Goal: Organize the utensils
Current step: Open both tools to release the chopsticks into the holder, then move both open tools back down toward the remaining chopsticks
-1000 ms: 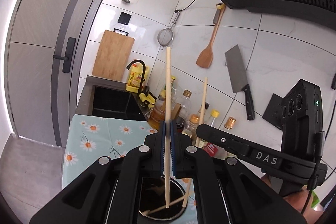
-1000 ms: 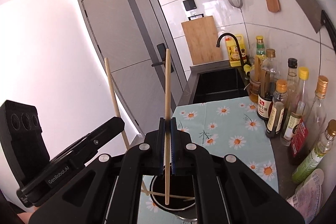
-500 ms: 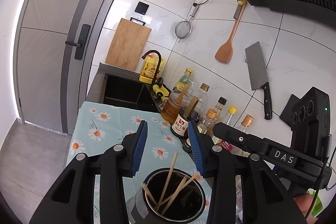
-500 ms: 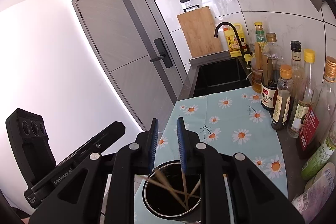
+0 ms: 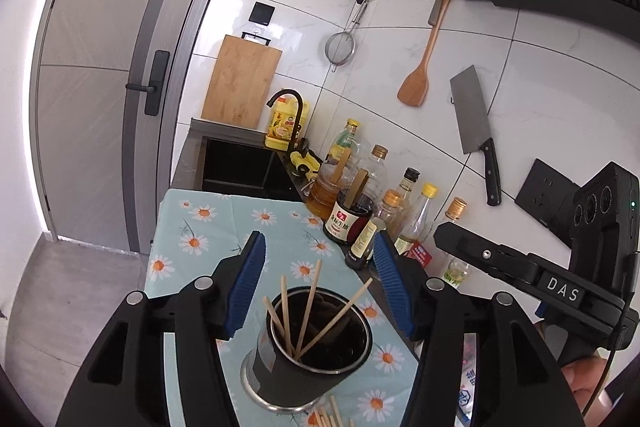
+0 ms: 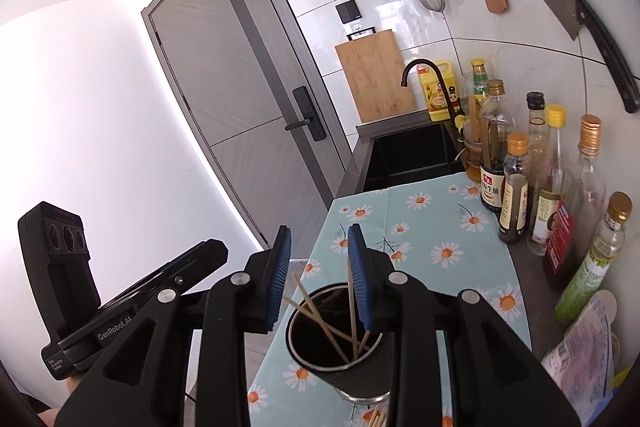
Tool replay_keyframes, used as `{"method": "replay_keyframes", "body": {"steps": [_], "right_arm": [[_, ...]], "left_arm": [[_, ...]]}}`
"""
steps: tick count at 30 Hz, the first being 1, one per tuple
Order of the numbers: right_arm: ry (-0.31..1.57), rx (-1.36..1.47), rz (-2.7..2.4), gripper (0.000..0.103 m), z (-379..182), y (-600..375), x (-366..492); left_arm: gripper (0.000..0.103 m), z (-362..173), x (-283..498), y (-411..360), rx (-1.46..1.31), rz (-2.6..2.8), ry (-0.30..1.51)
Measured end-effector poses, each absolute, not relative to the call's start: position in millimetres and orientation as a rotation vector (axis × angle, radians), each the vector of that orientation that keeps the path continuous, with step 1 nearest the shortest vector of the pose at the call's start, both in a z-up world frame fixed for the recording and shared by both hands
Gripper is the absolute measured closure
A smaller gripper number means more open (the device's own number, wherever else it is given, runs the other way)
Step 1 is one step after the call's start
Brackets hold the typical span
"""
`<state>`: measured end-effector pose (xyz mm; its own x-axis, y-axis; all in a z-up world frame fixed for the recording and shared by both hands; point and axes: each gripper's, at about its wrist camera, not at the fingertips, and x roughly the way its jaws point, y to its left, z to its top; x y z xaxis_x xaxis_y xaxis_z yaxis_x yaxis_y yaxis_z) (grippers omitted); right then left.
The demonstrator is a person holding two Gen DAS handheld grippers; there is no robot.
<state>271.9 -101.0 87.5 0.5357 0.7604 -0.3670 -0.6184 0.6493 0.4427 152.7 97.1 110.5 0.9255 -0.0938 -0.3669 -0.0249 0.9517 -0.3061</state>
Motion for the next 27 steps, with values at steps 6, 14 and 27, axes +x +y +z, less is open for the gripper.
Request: {"method": "replay_keyframes", "body": {"steps": [6, 14, 27], "right_arm": [[0.577, 0.275, 0.827, 0.062, 89, -122, 248], [0.630, 0.253, 0.820, 0.054, 77, -135, 223], [0.767, 0.222, 0.791, 0.054, 37, -139, 205]], "left_arm": [[0.030, 111, 130, 85, -0.258, -0.005, 0.449], [0.027, 105, 101, 66, -0.159, 0.045, 0.508], [0.026, 65, 82, 56, -0.173, 0.034, 0.648]]}}
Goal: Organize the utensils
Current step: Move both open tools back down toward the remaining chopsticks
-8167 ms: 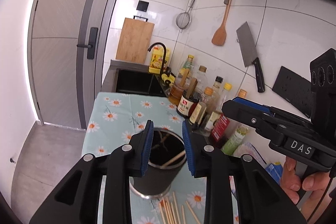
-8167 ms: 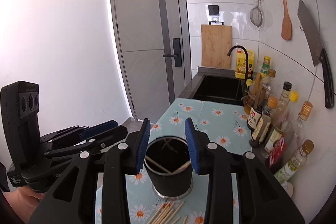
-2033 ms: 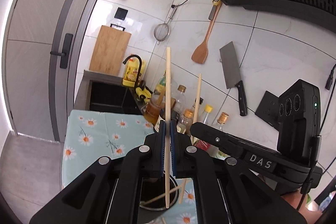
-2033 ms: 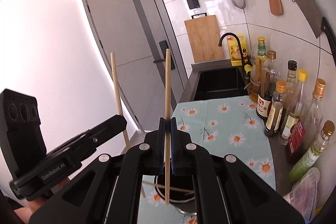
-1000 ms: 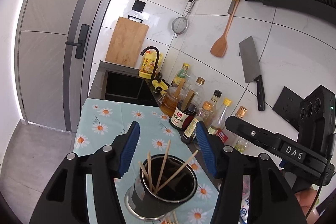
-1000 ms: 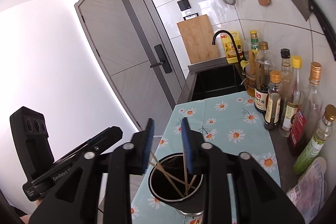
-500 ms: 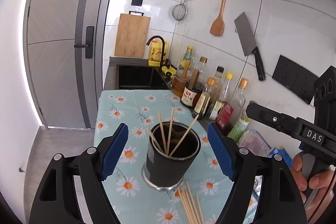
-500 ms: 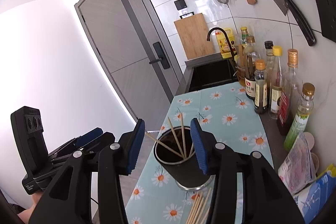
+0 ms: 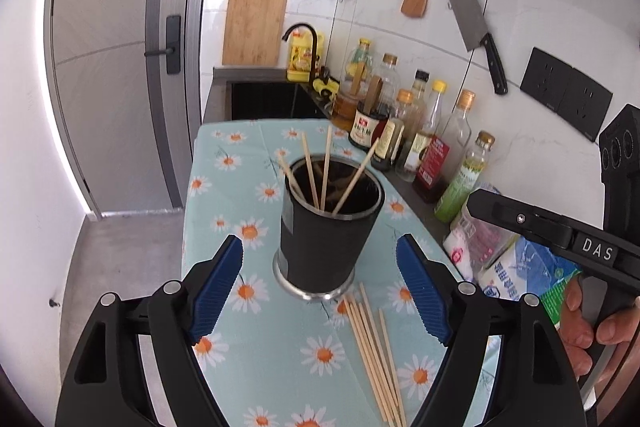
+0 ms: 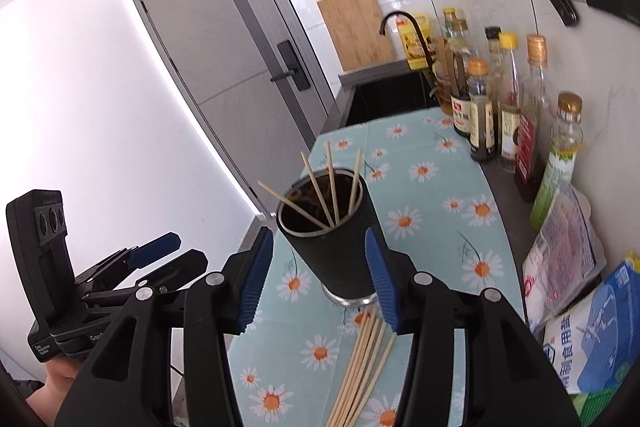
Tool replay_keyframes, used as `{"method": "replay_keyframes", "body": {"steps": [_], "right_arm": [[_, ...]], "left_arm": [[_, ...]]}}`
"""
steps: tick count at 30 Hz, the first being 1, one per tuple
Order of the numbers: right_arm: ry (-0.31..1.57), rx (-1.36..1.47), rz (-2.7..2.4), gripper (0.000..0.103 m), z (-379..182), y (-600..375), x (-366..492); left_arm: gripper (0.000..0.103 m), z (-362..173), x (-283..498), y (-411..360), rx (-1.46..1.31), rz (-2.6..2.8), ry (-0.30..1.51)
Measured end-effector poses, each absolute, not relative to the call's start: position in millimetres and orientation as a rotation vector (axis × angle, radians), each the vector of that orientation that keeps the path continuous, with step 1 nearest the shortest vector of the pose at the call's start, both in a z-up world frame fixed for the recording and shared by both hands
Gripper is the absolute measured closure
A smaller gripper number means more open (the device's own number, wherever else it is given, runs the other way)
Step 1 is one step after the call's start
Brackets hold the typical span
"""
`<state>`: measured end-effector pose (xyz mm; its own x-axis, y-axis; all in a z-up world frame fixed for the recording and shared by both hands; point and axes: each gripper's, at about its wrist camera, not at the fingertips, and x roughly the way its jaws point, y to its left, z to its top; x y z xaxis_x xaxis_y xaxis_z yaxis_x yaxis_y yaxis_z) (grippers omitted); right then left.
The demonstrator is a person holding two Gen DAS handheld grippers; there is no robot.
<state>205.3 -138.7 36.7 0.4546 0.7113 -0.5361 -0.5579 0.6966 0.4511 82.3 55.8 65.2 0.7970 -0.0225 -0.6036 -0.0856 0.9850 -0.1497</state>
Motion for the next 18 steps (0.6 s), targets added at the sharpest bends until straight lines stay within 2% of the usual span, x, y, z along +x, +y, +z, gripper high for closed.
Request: {"method": "replay_keyframes", "body": {"steps": [4, 14, 18], "right_arm": [[0.882, 0.177, 0.751, 0.054, 11, -130, 204], [1.345, 0.074, 0.622, 0.055, -77, -97, 213], [1.471, 0.063, 0.567, 0.055, -102, -94, 217]], "left_arm": [[0.026, 38, 77, 60, -0.207, 0.036, 0.721], [0.026, -25, 69, 74, -0.298, 0.034, 0.938], [0.026, -41, 65, 76, -0.307, 0.036, 0.993]]}}
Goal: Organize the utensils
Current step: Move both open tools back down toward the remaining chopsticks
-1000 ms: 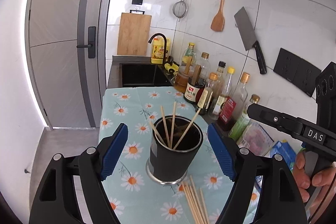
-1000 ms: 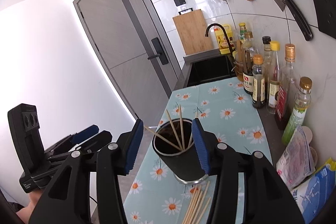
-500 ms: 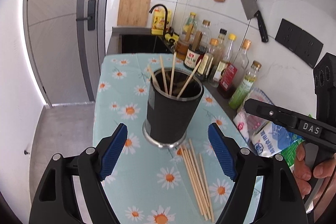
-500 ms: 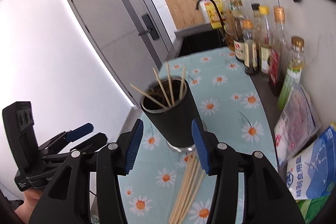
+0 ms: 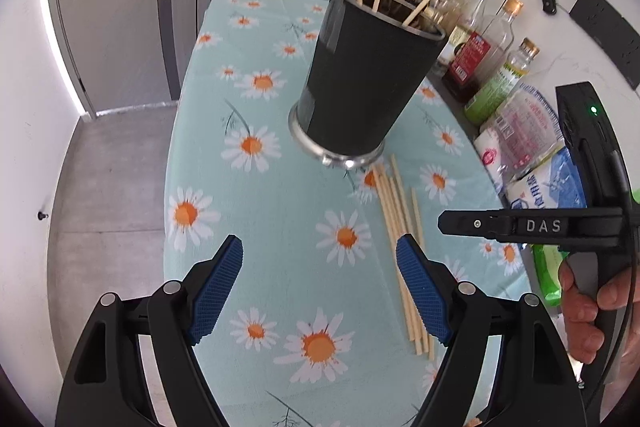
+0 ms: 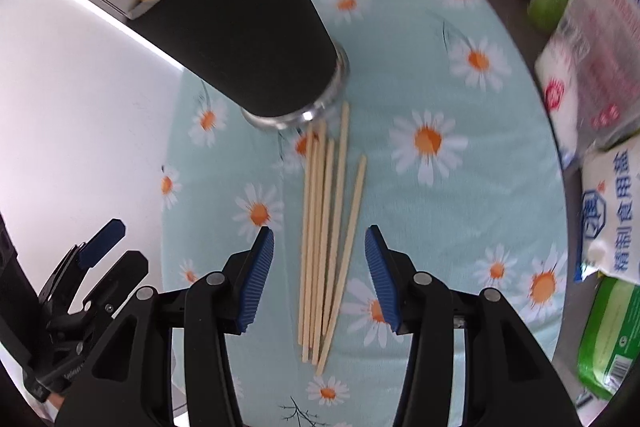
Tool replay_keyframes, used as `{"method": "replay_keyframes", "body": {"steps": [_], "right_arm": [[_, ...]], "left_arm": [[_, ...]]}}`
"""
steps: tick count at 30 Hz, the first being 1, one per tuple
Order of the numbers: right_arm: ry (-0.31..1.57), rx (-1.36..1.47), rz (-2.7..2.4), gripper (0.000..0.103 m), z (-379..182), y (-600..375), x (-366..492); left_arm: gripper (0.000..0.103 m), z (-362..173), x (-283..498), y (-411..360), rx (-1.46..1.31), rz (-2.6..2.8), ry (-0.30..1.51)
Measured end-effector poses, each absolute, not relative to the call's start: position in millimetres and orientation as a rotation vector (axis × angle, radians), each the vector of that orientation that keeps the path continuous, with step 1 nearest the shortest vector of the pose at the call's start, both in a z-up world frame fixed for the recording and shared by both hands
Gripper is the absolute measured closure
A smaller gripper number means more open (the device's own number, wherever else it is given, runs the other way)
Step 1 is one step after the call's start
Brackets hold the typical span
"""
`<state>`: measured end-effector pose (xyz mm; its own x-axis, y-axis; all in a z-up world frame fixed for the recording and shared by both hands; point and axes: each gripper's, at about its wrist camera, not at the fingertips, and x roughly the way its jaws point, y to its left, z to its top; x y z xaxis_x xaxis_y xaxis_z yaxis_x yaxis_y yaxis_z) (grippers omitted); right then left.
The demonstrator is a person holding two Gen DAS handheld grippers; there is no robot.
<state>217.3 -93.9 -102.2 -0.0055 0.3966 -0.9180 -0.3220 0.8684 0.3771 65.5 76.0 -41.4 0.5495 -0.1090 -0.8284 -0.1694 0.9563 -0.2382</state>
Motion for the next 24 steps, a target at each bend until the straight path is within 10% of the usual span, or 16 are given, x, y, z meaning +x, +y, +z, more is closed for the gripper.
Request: {"method": "replay_keyframes", "body": {"steps": [9, 24], "right_arm": [[1.630, 0.083, 0.462, 0.081, -137, -94, 229], [1.655, 0.019, 0.382, 0.089, -158, -57, 234]], "left_arm": [[0.026, -68, 67, 71, -0.337, 0.006, 1.098], [0.026, -78, 67, 71, -0.375, -0.003, 1.116]]}}
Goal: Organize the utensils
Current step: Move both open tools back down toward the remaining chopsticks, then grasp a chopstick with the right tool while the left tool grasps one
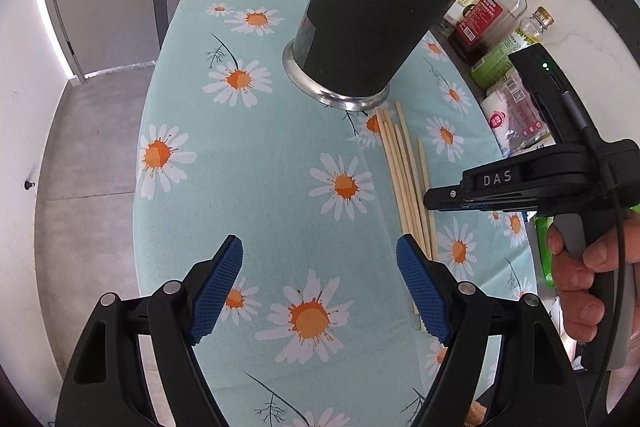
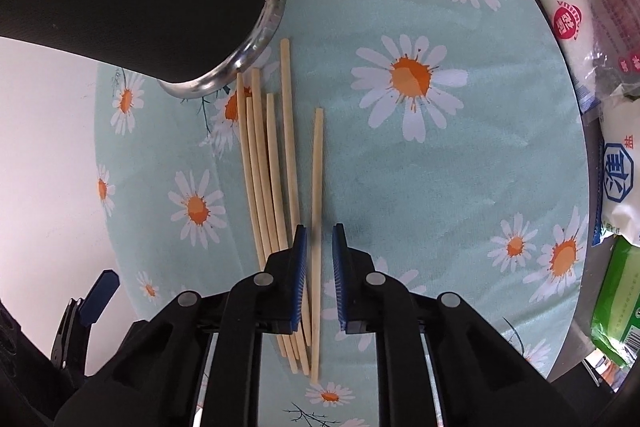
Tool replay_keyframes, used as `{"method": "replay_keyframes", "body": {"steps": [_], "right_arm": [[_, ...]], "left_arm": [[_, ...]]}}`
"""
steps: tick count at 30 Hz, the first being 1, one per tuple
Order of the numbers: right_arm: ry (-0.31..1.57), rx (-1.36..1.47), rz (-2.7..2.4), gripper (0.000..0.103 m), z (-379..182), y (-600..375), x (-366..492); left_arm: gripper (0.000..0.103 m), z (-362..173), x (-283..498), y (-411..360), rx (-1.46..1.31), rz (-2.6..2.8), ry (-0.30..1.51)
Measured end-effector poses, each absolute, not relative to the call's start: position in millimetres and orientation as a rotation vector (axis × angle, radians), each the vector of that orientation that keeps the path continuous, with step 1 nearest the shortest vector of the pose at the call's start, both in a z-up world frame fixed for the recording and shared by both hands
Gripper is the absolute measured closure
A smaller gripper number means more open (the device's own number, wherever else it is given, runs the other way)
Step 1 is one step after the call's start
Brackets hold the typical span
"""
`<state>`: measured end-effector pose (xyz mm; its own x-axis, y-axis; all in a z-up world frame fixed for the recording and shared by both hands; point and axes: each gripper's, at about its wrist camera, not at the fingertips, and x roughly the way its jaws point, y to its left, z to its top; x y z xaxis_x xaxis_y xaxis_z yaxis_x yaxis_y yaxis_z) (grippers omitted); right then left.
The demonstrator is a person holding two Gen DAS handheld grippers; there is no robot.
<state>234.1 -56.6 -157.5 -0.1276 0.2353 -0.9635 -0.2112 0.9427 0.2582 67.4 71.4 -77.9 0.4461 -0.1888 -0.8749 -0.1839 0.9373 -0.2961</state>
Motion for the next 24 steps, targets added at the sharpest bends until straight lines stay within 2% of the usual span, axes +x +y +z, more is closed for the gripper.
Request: {"method": "replay_keyframes", "body": {"steps": [9, 13, 15, 24], "right_arm": [[1.548, -0.203, 0.311, 0.090, -155, -18, 210], [1.554, -0.210, 0.318, 0.091, -157, -11, 208], [1.552, -0.231, 0.312, 0.097, -157, -11, 205], [1.613, -0.136, 0.369, 0.097, -155, -41, 222]], "left_arm": [[0.026, -81, 65, 80, -0.419, 0.019, 1.113], [0.026, -83, 61, 82, -0.431, 0.030, 1.117], [0.026, -85, 60, 83, -0.435, 0.037, 1.123], [0.026, -83, 69, 81, -0.430, 0.053, 1.158]]}}
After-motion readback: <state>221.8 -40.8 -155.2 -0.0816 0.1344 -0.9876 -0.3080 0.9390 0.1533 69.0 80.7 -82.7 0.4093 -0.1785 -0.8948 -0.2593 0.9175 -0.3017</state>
